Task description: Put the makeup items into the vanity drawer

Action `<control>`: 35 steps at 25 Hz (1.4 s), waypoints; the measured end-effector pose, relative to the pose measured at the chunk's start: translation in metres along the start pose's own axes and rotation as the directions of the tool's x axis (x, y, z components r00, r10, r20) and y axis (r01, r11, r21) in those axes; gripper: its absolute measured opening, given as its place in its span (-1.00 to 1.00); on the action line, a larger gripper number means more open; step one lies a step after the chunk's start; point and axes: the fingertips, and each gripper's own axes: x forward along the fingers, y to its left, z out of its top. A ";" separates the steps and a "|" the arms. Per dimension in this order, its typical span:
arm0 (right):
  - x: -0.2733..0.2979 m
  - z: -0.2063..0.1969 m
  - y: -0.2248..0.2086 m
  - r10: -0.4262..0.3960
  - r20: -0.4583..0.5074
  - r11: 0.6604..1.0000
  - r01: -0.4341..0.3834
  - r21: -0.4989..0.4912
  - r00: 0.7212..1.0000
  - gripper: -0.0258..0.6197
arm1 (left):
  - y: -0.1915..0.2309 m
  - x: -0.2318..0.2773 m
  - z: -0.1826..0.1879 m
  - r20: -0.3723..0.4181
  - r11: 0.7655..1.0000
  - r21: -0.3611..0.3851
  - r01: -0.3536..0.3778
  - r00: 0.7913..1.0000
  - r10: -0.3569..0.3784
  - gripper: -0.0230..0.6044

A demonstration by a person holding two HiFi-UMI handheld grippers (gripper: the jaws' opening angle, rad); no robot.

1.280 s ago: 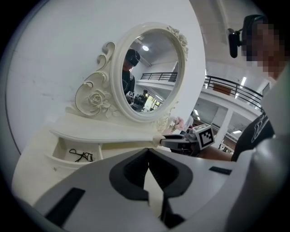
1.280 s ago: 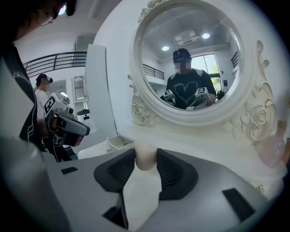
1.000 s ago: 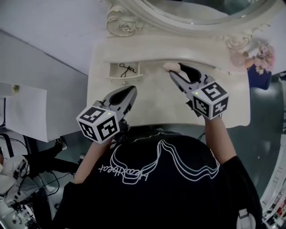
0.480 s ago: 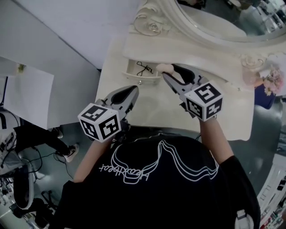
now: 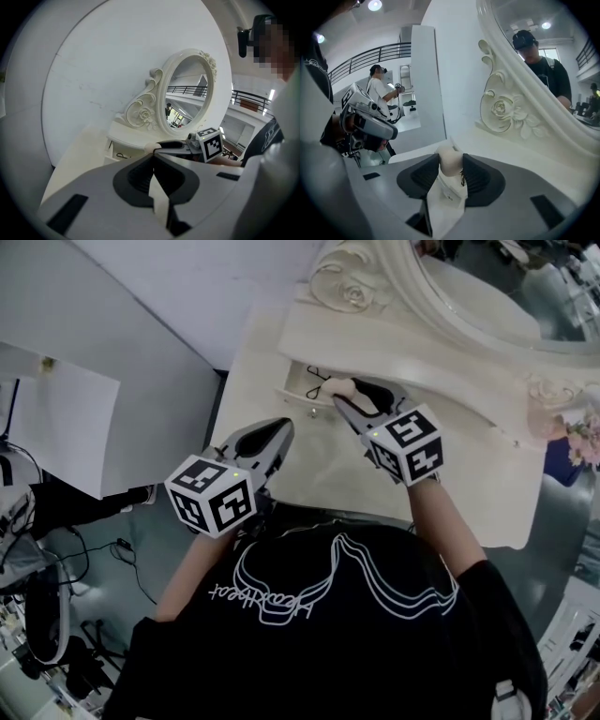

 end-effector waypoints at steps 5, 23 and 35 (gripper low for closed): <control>0.022 -0.014 -0.004 -0.002 -0.037 1.000 0.003 0.025 0.999 -0.40 | 0.015 0.004 -0.008 -0.019 1.000 -0.025 -0.012 1.000 0.011 -0.91; 0.039 -0.031 -0.005 0.031 -0.091 0.995 -0.022 0.100 0.995 -0.35 | 0.027 0.007 -0.013 -0.041 0.999 -0.037 -0.021 0.999 0.019 -0.91; 0.014 -0.019 0.008 0.126 0.011 0.978 -0.126 0.168 0.992 -0.15 | 0.016 0.007 -0.016 -0.030 0.999 -0.027 -0.020 0.999 0.019 -0.91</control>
